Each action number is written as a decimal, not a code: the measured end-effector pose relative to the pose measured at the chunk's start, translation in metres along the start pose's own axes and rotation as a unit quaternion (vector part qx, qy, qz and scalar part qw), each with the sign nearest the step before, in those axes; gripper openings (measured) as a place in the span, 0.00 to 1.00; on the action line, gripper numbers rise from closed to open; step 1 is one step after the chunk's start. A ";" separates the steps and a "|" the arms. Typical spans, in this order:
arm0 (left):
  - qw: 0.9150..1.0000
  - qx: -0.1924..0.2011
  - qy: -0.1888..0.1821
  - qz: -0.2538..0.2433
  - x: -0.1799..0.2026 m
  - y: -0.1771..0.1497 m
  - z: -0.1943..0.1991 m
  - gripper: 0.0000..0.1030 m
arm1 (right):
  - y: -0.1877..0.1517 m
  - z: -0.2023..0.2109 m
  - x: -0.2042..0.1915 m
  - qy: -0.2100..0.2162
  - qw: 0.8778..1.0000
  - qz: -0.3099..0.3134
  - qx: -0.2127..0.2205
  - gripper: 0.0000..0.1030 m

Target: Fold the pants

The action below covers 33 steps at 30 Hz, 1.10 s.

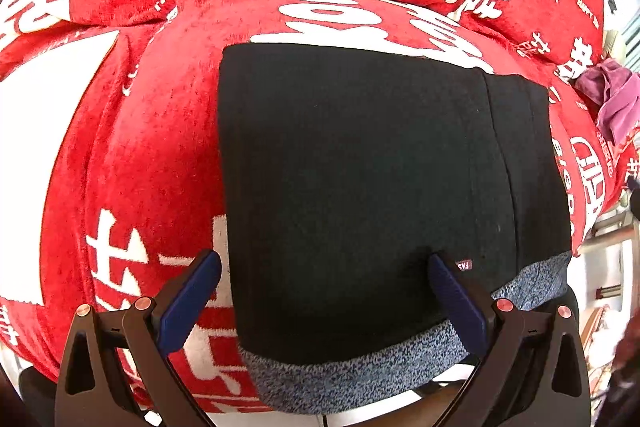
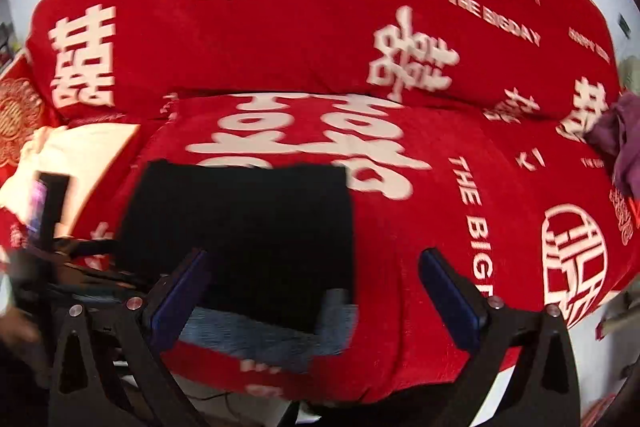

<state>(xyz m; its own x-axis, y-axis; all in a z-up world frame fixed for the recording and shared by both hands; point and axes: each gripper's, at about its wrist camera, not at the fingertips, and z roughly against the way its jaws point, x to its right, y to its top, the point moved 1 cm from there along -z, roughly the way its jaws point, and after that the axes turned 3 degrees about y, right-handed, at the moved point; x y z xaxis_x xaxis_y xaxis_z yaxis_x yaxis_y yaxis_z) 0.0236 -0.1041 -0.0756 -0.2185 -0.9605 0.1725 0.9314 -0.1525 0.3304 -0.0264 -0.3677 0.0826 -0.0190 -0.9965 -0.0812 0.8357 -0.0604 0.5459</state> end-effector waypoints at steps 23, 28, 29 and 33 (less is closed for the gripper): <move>0.998 0.007 -0.064 0.008 -0.009 0.013 -0.016 1.00 | -0.034 -0.118 0.069 0.176 0.973 -0.101 -0.111 1.00; 0.997 0.012 -0.069 0.018 -0.010 0.015 -0.020 1.00 | -0.036 -0.128 0.061 0.224 0.963 -0.099 -0.116 1.00; 0.997 0.012 -0.071 0.020 -0.011 0.015 -0.020 1.00 | -0.036 -0.129 0.056 0.235 0.960 -0.092 -0.118 1.00; 0.997 0.025 -0.065 0.010 -0.007 0.013 -0.016 0.94 | -0.037 -0.127 0.022 0.220 0.968 -0.024 -0.118 1.00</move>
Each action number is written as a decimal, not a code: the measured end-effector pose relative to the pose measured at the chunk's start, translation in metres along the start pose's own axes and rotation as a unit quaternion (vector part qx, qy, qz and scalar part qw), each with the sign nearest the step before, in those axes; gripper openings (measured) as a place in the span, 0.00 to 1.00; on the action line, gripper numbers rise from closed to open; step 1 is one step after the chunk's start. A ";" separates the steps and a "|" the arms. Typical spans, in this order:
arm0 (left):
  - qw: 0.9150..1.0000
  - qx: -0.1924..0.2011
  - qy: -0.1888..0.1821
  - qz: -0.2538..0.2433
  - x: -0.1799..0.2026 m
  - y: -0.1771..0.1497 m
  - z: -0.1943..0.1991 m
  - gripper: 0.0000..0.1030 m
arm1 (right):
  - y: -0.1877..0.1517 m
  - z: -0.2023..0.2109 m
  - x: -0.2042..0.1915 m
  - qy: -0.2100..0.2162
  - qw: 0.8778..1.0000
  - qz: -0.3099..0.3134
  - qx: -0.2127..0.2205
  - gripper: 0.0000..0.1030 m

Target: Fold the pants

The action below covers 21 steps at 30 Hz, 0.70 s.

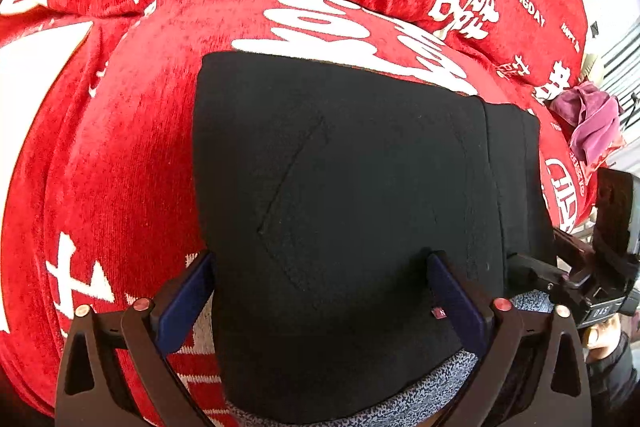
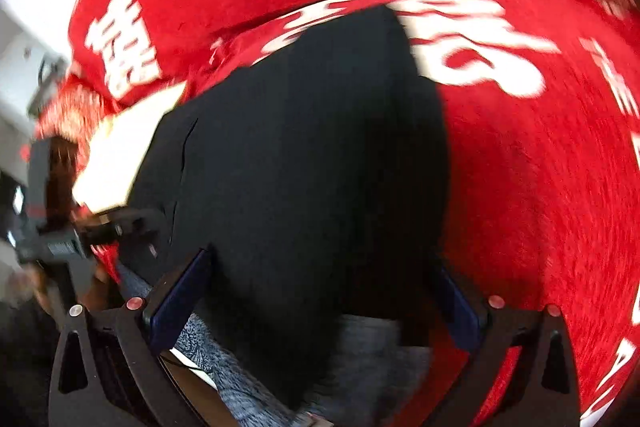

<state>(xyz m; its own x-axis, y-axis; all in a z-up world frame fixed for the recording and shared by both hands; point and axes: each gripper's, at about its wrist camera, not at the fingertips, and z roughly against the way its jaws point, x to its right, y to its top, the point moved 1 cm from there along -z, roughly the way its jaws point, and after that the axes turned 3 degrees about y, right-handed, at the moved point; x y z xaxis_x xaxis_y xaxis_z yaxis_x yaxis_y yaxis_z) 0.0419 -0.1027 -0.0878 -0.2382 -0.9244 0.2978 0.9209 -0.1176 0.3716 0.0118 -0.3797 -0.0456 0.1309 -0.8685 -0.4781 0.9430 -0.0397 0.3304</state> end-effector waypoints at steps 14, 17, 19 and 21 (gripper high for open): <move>0.999 0.030 0.004 -0.025 0.010 0.003 0.037 0.44 | 0.008 0.036 -0.036 -0.019 0.999 0.014 0.040 0.46; 0.999 0.035 0.003 -0.023 0.012 0.007 0.044 0.44 | 0.013 0.043 -0.045 -0.025 0.998 0.024 0.044 0.46; 0.999 0.041 0.002 -0.024 0.012 0.014 0.049 0.44 | 0.016 0.045 -0.048 -0.025 0.998 0.025 0.046 0.45; 0.999 0.045 0.004 -0.026 0.013 0.022 0.053 0.44 | 0.021 0.048 -0.049 -0.023 0.998 0.024 0.050 0.45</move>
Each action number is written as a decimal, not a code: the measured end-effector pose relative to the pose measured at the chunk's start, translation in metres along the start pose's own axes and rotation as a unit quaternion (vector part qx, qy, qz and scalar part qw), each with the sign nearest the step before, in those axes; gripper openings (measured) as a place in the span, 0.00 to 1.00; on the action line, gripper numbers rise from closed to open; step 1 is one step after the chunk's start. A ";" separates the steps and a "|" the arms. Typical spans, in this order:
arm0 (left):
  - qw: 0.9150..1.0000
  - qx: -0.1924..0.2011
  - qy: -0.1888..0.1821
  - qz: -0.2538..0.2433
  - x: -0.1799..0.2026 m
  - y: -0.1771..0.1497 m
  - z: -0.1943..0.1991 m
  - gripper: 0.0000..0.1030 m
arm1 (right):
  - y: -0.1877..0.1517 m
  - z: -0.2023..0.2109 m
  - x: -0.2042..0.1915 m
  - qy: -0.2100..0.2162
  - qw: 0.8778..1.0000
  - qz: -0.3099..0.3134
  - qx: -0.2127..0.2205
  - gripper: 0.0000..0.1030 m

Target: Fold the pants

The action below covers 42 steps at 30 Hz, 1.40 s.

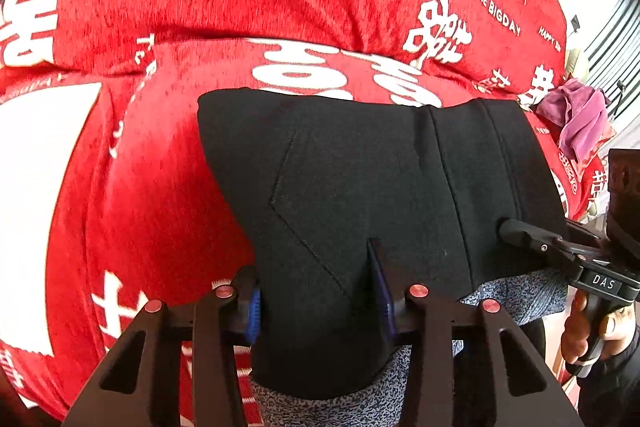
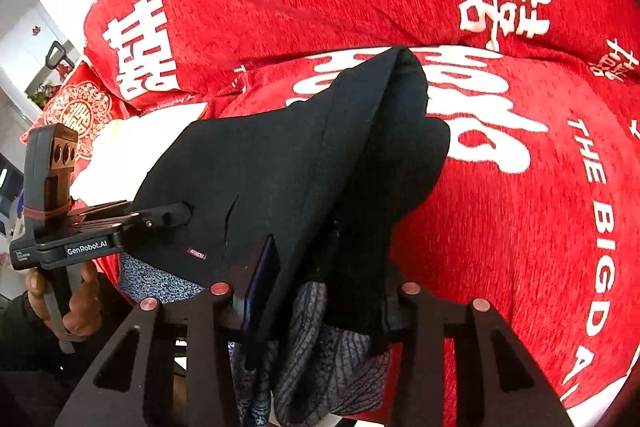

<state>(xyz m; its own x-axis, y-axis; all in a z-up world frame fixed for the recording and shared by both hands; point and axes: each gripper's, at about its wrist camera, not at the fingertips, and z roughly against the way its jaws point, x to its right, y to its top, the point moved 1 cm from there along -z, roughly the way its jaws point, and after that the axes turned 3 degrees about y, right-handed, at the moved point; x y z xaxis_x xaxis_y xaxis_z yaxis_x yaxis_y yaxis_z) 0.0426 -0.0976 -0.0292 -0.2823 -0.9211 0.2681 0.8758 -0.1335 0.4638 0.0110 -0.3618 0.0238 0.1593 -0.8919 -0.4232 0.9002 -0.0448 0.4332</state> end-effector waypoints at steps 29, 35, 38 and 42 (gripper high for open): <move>0.995 -0.047 0.004 0.090 -0.045 0.091 -0.087 0.49 | 0.106 -0.085 0.055 0.000 0.999 -0.045 -0.028 0.46; 0.994 -0.054 0.014 0.090 -0.054 0.085 -0.081 0.64 | 0.100 -0.090 0.068 0.003 0.997 -0.067 -0.030 0.65; 0.993 -0.032 0.020 0.109 -0.065 0.079 -0.052 0.64 | 0.095 -0.074 0.078 -0.015 0.995 -0.100 -0.019 0.70; 0.994 0.002 0.029 0.105 -0.060 0.068 -0.018 0.64 | 0.084 -0.019 0.064 -0.053 0.994 -0.079 0.054 0.83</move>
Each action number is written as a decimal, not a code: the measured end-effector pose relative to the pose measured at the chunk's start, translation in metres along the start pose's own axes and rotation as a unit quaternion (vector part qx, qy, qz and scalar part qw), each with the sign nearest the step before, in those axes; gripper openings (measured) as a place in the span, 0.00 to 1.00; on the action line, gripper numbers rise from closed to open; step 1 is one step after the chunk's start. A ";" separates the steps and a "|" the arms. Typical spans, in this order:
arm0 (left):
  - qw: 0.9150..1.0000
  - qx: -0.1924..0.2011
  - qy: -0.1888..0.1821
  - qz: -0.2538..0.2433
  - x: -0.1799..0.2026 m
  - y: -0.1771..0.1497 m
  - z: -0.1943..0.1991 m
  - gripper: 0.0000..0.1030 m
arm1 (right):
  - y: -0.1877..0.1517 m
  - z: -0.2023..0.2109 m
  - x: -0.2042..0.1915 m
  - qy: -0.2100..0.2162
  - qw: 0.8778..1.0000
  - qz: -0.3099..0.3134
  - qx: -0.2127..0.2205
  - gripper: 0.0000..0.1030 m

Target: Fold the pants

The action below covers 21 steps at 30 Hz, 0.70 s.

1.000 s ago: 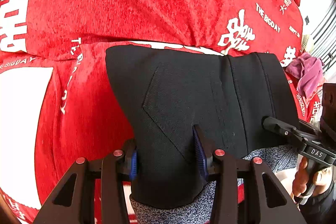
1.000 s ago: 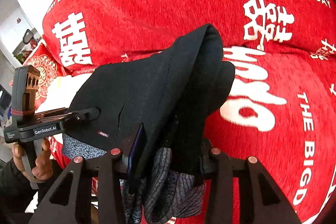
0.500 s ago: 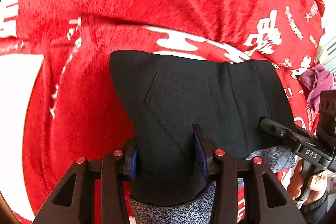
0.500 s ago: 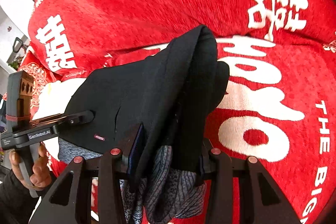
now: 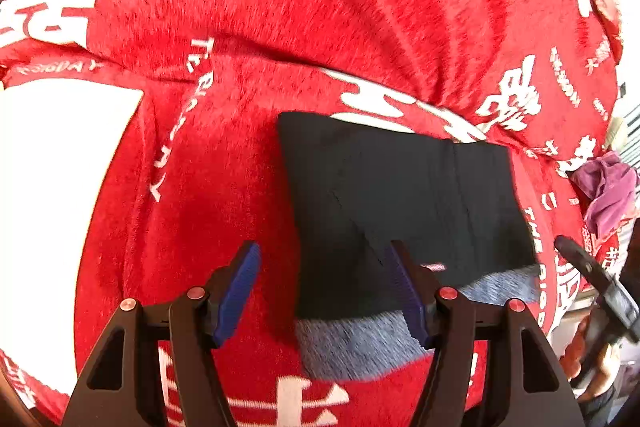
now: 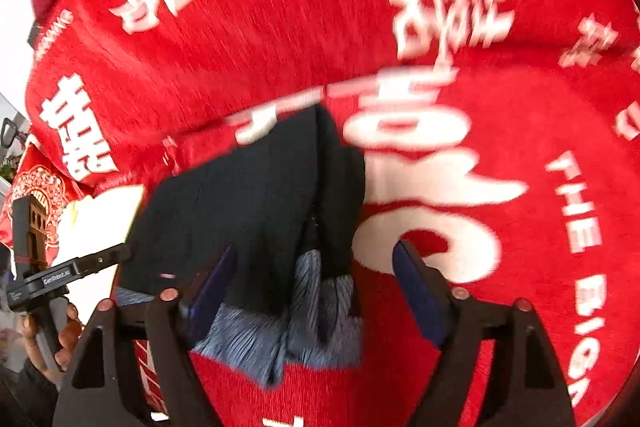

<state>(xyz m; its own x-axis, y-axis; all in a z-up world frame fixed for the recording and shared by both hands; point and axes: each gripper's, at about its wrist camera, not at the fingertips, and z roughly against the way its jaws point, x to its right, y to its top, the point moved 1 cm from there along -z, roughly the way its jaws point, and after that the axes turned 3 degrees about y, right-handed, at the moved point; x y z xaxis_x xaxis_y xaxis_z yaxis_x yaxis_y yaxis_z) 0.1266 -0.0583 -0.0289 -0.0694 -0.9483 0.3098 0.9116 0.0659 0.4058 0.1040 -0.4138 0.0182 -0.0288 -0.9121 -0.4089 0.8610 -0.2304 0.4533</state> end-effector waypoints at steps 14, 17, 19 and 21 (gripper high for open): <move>0.997 -0.030 -0.022 -0.066 0.048 -0.019 -0.044 0.87 | -0.038 -0.046 -0.032 0.045 0.992 0.111 -0.040 0.94; 0.996 -0.030 -0.013 -0.079 0.053 -0.023 -0.051 0.91 | -0.037 -0.043 -0.016 0.084 0.992 0.088 -0.031 0.94; 0.995 -0.029 -0.008 -0.092 0.059 -0.025 -0.056 0.96 | -0.038 -0.049 -0.017 0.079 0.992 0.093 -0.033 0.95; 0.993 -0.028 0.018 -0.111 0.068 -0.026 -0.055 0.96 | -0.042 -0.053 -0.022 0.067 0.991 0.113 -0.036 0.98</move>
<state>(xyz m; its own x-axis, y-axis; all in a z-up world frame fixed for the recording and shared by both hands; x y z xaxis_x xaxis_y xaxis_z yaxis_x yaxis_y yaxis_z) 0.1201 -0.1414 -0.0660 -0.2582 -0.9479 0.1868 0.8963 -0.1628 0.4126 0.0958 -0.3657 -0.0336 0.2315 -0.8836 -0.4069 0.8723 0.0034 0.4890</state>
